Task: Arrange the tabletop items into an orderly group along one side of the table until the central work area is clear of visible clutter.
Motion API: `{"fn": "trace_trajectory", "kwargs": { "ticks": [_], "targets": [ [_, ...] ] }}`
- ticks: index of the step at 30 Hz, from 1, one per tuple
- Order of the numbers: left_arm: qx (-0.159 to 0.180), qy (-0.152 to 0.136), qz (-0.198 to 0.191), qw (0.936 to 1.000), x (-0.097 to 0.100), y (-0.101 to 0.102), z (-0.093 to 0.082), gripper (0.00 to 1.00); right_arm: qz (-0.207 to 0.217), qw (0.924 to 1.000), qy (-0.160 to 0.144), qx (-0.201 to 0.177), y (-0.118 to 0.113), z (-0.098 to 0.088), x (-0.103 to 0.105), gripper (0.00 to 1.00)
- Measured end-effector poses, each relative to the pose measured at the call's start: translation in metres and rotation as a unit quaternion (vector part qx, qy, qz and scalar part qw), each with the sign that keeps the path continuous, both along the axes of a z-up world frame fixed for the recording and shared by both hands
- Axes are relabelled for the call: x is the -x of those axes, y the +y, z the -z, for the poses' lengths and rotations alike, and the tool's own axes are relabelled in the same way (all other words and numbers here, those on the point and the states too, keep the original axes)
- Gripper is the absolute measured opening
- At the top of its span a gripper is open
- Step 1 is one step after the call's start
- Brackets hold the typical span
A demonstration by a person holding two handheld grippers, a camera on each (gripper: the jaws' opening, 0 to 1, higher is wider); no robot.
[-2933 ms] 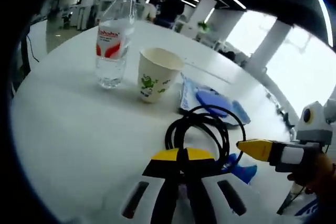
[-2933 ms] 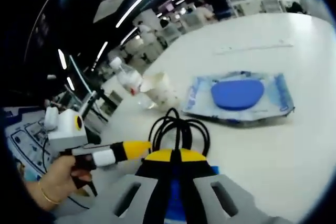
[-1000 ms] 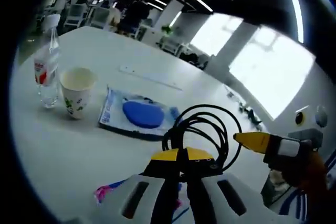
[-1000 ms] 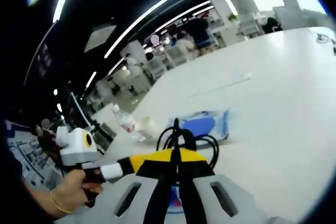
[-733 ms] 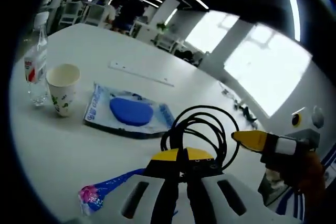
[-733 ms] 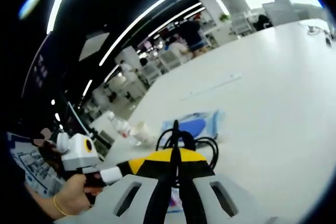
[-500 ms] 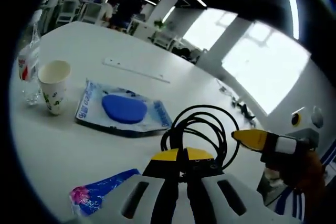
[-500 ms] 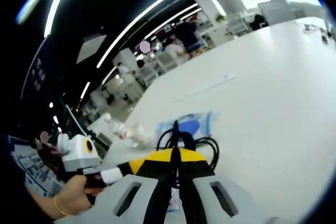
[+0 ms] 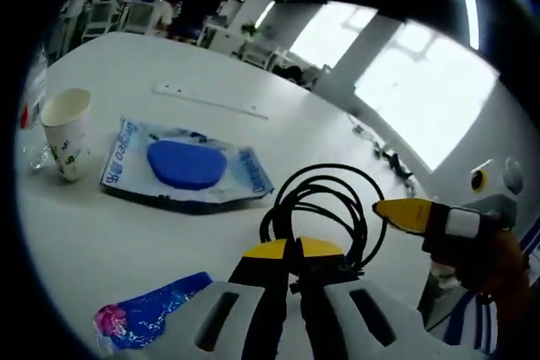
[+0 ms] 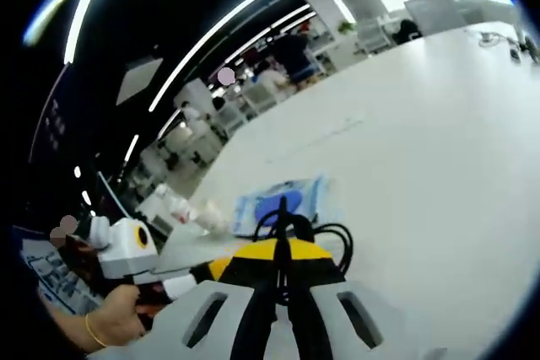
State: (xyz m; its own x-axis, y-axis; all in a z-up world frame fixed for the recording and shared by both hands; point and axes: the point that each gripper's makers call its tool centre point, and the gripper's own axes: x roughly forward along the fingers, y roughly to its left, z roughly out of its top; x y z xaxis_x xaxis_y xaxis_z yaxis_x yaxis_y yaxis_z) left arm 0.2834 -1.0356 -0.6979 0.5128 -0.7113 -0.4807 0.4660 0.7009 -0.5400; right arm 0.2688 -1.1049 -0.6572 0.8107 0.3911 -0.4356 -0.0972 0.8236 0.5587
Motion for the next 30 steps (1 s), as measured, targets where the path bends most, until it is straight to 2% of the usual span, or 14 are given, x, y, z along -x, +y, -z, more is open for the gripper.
{"fn": "trace_trajectory", "kwargs": {
  "ticks": [8, 10, 12, 14, 19, 25, 30],
  "targets": [
    [-0.01, 0.007, 0.0, 0.9999, -0.002, -0.006, 0.018, 0.02, -0.003, 0.9998, 0.015, 0.01, -0.008, 0.021, -0.002, 0.0],
    [-0.018, 0.011, 0.003, 0.9998, -0.001, -0.007, 0.025, 0.02, 0.0, 0.9996, 0.023, 0.014, -0.011, 0.029, -0.001, 0.0],
    [-0.031, 0.018, 0.006, 0.9993, 0.001, -0.006, 0.031, 0.02, -0.002, 0.9984, 0.039, 0.04, -0.016, 0.041, 0.001, 0.0],
    [-0.047, 0.018, 0.014, 0.9987, 0.003, -0.006, 0.038, 0.02, -0.001, 0.9984, 0.041, 0.038, -0.016, 0.048, 0.001, 0.0],
    [-0.053, 0.019, 0.017, 0.9983, 0.002, -0.005, 0.042, 0.02, 0.001, 0.997, 0.061, 0.048, -0.022, 0.063, 0.003, 0.0],
    [-0.055, 0.024, 0.015, 0.9981, 0.002, -0.005, 0.046, 0.02, 0.004, 0.9965, 0.068, 0.049, -0.023, 0.069, 0.002, 0.0],
    [-0.052, 0.014, 0.023, 0.9983, 0.002, -0.006, 0.044, 0.02, 0.005, 0.9945, 0.073, 0.075, -0.026, 0.072, 0.002, 0.0]
  ]
}}
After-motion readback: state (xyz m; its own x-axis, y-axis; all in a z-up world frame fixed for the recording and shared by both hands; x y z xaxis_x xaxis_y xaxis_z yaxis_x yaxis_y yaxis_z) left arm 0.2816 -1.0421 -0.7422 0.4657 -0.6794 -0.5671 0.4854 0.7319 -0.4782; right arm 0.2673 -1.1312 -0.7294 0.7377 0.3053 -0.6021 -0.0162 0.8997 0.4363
